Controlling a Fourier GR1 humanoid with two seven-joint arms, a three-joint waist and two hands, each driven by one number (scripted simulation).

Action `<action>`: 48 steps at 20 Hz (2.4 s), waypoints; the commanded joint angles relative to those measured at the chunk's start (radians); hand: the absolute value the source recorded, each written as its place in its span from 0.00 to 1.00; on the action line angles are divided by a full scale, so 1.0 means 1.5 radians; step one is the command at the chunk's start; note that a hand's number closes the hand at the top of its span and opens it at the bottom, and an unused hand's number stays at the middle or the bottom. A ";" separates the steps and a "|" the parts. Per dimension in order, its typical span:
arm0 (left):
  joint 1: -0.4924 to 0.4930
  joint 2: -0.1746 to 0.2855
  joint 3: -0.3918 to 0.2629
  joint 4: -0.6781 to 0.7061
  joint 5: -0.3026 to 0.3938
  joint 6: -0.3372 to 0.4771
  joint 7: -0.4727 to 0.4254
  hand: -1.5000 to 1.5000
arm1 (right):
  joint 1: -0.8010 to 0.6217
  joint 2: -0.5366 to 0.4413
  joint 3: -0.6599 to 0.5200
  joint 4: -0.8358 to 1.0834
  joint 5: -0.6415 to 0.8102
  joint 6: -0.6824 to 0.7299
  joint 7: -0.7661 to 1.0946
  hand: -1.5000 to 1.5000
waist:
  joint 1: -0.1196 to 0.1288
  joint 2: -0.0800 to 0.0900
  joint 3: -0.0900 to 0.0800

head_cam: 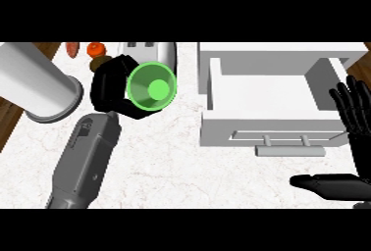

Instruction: Pick up the cup, place it into the drawer and close the drawer

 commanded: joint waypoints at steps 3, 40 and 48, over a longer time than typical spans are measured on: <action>-0.068 -0.023 -0.076 -0.072 -0.002 0.089 0.110 1.00 | -0.041 -0.015 -0.022 0.025 -0.017 0.004 0.012 0.00 | -0.004 0.003 0.000; -0.378 -0.024 -0.495 0.318 0.279 0.390 0.214 0.00 | -0.058 0.003 0.011 0.058 -0.002 0.024 -0.020 0.00 | -0.059 0.017 0.000; -0.402 -0.024 -0.571 0.354 0.274 0.411 0.254 0.00 | -0.086 -0.016 -0.010 0.058 -0.027 0.030 0.007 0.00 | -0.058 0.017 0.000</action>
